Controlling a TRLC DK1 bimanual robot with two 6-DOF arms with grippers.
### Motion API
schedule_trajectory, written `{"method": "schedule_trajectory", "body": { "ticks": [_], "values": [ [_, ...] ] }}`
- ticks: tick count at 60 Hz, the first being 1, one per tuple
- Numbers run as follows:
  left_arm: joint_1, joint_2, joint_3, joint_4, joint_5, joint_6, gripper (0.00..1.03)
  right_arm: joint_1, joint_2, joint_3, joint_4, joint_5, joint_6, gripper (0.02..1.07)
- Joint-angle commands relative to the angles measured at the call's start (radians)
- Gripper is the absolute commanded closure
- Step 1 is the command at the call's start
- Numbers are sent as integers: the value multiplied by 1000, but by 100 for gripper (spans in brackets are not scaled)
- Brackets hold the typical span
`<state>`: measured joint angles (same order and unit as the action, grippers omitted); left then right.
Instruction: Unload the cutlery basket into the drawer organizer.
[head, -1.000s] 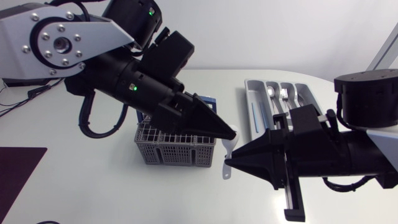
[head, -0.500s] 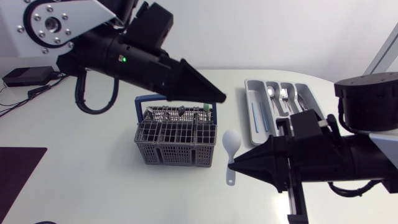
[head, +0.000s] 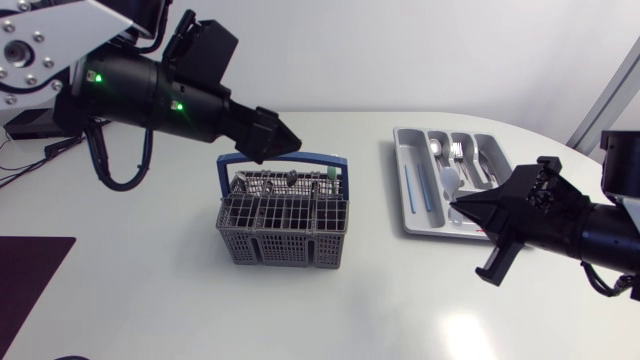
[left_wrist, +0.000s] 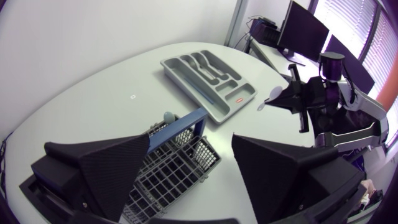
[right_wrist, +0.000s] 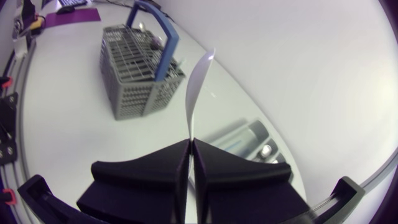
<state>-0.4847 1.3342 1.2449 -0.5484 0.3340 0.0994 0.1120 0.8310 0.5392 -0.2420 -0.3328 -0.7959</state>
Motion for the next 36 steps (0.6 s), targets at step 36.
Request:
{"method": "schedule_trajectory", "body": {
  "ticks": [36],
  "values": [
    [193,-75,-162,-84,-39,108,4,-261,517,-104,547,270,-488,101]
  ]
}}
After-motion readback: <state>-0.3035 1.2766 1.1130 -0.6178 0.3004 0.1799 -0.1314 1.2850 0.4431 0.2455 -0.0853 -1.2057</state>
